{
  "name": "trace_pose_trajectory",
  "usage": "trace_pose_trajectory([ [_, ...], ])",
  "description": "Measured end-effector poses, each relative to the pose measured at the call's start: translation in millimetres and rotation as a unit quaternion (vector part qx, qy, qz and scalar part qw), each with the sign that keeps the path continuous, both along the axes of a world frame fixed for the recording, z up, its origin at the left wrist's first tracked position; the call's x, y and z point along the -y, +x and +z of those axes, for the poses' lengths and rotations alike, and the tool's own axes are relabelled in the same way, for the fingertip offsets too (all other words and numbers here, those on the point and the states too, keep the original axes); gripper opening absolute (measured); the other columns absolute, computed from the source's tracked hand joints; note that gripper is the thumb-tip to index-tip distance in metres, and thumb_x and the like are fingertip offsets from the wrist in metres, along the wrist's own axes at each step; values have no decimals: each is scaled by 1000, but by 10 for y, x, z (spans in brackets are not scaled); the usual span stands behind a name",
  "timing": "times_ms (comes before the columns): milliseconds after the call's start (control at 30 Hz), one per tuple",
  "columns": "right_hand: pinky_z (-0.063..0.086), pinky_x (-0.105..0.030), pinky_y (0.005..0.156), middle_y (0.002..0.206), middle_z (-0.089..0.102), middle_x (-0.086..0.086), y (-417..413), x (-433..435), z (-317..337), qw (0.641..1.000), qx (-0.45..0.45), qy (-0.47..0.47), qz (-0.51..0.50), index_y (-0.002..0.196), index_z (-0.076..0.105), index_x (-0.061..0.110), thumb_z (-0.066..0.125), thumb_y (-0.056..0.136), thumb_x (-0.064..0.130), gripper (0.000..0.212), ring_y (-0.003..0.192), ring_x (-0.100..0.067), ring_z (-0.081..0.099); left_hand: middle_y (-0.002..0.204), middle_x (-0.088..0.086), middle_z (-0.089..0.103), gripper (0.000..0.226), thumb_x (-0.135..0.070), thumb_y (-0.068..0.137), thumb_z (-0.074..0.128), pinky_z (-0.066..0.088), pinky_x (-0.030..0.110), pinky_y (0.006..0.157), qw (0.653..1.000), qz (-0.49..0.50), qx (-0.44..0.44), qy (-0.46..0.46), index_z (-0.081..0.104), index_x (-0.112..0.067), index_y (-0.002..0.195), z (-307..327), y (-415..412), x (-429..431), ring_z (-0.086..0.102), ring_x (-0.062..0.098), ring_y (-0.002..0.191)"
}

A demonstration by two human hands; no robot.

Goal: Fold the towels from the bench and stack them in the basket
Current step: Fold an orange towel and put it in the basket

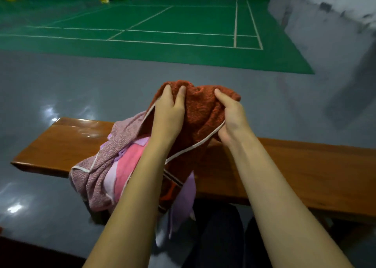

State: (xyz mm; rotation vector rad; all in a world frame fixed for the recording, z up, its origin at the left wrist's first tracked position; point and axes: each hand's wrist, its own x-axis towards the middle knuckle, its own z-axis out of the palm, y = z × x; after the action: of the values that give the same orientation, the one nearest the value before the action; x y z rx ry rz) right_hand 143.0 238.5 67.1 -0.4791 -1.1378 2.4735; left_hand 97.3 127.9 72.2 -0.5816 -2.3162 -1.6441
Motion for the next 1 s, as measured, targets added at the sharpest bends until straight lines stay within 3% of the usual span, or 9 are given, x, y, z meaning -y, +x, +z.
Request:
trace_pose_trajectory([
  [133, 53, -43, 91, 106, 69, -21, 502, -443, 295, 997, -38, 24, -59, 100, 68, -2, 50, 95, 13, 24, 98, -30, 68, 85, -1, 60, 23, -28, 98, 48, 39, 28, 72, 997, -68, -43, 17, 56, -7, 93, 331, 314, -497, 55, 14, 81],
  [233, 52, -44, 93, 112, 66, -24, 881, -644, 139, 994, -35, -16, -106, 107, 65, -6, 51, 90, 7, 26, 103, -33, 66, 82, 5, 59, 26, -29, 97, 50, 35, 29, 68, 994, -101, -29, 4, 53, -5, 88, 254, 575, -802, 53, 16, 77],
  [300, 51, -44, 94, 105, 67, -23, 1151, -727, -176, 990, 14, -53, -131, 104, 64, -4, 48, 85, 2, 26, 96, -33, 67, 89, 9, 59, 24, -31, 96, 53, 33, 28, 71, 992, -118, -1, -48, 50, -8, 88, -68, 734, -971, 53, 20, 84],
  [400, 50, -41, 90, 85, 66, -18, 1533, -739, -806, 979, 111, -113, -131, 87, 61, -1, 36, 78, -4, 27, 79, -30, 64, 111, 20, 53, 38, -31, 90, 61, 31, 33, 89, 977, -96, 10, -189, 51, 0, 108, -738, 1048, -1012, 49, 34, 105],
  [500, 48, -44, 91, 93, 59, -21, 1782, -676, -1362, 963, 169, -129, -164, 85, 57, -5, 31, 73, -12, 29, 83, -34, 59, 109, 18, 51, 34, -19, 85, 67, 35, 35, 89, 968, -130, -9, -214, 53, 1, 109, -1259, 1413, -869, 50, 33, 100],
  [633, 53, -31, 64, 79, 58, -18, 1965, -559, -1643, 964, 164, -118, -175, 76, 56, -7, 30, 73, -19, 29, 69, -27, 59, 91, -3, 49, 7, -16, 90, 60, 38, 25, 79, 935, -286, 6, -212, 57, -10, 94, -1631, 1821, -665, 49, 11, 84],
  [767, 53, -30, 63, 84, 55, -21, 2095, -451, -1732, 966, 169, -106, -166, 96, 53, -10, 33, 74, -21, 31, 74, -29, 57, 91, -8, 46, 14, -28, 90, 57, 39, 23, 79, 911, -339, -1, -237, 55, -17, 99, -1821, 2017, -477, 49, 10, 87],
  [867, 56, -31, 66, 90, 57, -25, 2169, -376, -1778, 966, 153, -123, -169, 110, 50, -13, 33, 79, -22, 37, 78, -31, 60, 94, -4, 52, 22, -34, 85, 52, 43, 31, 79, 888, -357, -38, -287, 54, -18, 101, -1864, 2000, -417, 53, 17, 90],
  [1000, 56, -35, 83, 110, 63, -25, 2280, -376, -1789, 974, 157, -69, -145, 119, 50, -11, 43, 90, -13, 31, 92, -28, 65, 87, 0, 64, 6, -12, 85, 63, 44, 33, 79, 909, -311, 11, -276, 57, -14, 87, -1885, 1940, -377, 60, 19, 86],
])
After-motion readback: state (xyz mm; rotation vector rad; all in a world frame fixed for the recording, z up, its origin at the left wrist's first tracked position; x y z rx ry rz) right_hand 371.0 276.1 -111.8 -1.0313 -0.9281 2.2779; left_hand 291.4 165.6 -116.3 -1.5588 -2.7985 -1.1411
